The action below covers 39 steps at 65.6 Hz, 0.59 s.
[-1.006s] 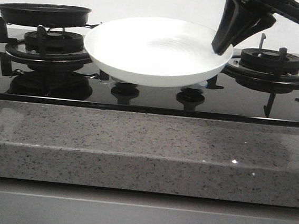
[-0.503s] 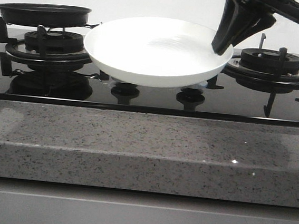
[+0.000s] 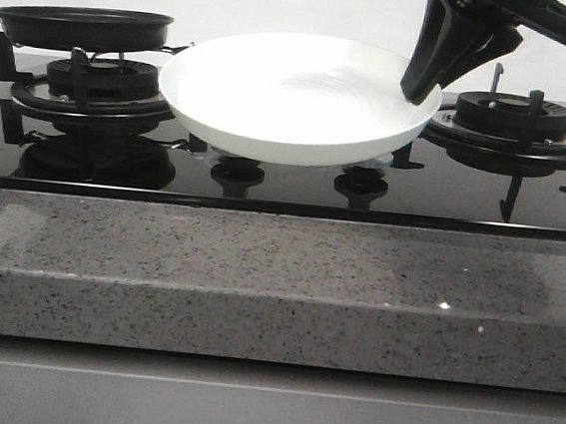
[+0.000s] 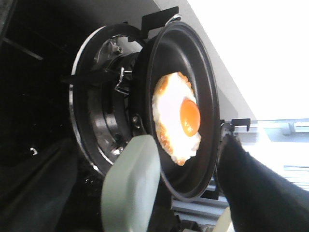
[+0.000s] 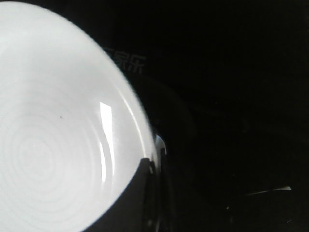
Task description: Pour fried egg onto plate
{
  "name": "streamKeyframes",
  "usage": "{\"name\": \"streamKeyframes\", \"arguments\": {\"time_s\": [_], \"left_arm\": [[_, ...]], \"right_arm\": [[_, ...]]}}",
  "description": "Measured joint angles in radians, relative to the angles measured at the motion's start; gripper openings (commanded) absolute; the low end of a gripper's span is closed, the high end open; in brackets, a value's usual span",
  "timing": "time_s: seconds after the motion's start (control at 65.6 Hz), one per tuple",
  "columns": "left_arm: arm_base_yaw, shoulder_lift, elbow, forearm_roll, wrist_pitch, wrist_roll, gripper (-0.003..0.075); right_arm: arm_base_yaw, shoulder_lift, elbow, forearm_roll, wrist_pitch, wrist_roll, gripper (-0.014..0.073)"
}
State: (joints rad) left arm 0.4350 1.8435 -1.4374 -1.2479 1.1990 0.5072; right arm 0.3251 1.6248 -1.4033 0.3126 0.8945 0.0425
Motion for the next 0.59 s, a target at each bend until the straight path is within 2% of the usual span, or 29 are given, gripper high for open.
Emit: {"name": "streamKeyframes", "arguments": {"time_s": [0.259, 0.595], "left_arm": [[0.000, 0.022, 0.000, -0.058, 0.000, 0.004, 0.0586], [0.000, 0.023, 0.000, -0.028, 0.000, 0.004, 0.0564]], "right_arm": [[0.000, 0.000, 0.000, 0.000, 0.000, 0.000, -0.0097], [0.000, 0.000, 0.000, 0.000, 0.000, 0.004, -0.0097]]}}
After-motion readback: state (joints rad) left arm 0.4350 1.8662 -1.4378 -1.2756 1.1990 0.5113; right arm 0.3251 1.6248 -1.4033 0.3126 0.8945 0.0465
